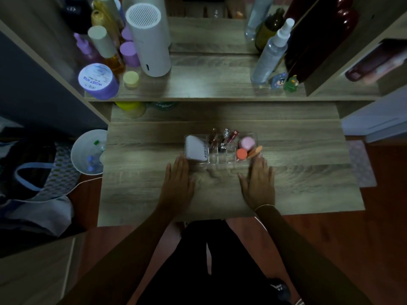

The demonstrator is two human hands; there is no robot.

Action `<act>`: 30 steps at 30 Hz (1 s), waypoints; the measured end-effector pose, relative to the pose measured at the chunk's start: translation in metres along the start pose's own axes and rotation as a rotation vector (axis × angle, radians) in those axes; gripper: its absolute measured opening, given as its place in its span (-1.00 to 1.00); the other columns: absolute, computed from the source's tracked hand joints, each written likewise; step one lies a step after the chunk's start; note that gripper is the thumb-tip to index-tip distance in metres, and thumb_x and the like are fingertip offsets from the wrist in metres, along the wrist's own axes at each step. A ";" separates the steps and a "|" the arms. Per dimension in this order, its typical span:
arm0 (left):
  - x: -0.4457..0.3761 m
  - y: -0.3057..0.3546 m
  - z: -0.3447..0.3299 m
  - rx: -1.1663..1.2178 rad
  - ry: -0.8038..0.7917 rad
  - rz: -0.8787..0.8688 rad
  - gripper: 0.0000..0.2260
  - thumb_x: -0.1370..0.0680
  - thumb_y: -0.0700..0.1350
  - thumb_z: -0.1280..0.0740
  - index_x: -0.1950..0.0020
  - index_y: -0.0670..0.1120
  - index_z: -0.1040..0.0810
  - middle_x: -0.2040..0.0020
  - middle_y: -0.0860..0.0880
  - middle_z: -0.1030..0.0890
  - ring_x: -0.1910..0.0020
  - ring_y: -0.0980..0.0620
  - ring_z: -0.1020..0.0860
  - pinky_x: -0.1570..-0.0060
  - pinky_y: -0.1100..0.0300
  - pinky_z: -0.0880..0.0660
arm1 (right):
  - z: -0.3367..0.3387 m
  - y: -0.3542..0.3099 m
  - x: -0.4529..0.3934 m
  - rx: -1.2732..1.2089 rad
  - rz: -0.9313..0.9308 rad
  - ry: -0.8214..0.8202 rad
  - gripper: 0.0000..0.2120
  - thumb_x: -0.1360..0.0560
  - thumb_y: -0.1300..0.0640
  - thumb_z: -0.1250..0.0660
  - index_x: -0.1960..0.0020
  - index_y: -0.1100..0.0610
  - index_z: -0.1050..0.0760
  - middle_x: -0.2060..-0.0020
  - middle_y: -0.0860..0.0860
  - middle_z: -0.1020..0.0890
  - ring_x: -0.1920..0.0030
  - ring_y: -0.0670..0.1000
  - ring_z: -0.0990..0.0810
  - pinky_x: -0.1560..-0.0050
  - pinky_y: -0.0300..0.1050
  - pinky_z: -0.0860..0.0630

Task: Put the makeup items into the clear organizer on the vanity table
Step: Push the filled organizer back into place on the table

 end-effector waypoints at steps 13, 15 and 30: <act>-0.024 0.033 -0.005 -0.034 -0.041 -0.083 -0.43 -0.54 0.00 -0.01 -0.43 -0.34 -0.21 -0.44 -0.34 -0.30 -0.44 -0.25 -0.29 -0.40 -0.23 -0.10 | 0.015 0.041 -0.005 0.025 -0.069 0.008 -0.29 -0.56 -0.20 -0.09 -0.50 0.26 -0.02 -0.48 0.23 -0.23 -0.50 0.22 -0.15 -0.46 0.31 -0.10; -0.029 0.041 -0.009 -0.042 -0.040 -0.078 -0.44 -0.55 0.02 -0.01 -0.44 -0.33 -0.21 -0.45 -0.32 -0.30 -0.44 -0.24 -0.29 -0.40 -0.22 -0.11 | 0.016 0.053 -0.008 0.028 -0.064 -0.008 -0.29 -0.56 -0.22 -0.04 -0.50 0.24 0.00 -0.50 0.21 -0.20 -0.51 0.20 -0.11 -0.47 0.30 -0.07; -0.064 0.132 -0.043 0.030 -0.010 -0.029 -0.42 -0.56 0.04 0.02 -0.48 -0.30 -0.12 -0.49 -0.30 -0.21 -0.48 -0.20 -0.21 -0.46 -0.16 -0.04 | 0.037 0.154 -0.043 -0.014 -0.024 -0.062 -0.25 -0.53 -0.29 0.06 -0.50 0.23 0.01 -0.50 0.19 -0.20 -0.51 0.19 -0.11 -0.49 0.28 -0.04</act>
Point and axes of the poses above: each hand's wrist, its own x-axis away from the middle knuckle, its own z-axis out of the back of the hand, y = z × x, the point moved 9 cm from there along -x, towards the middle knuckle
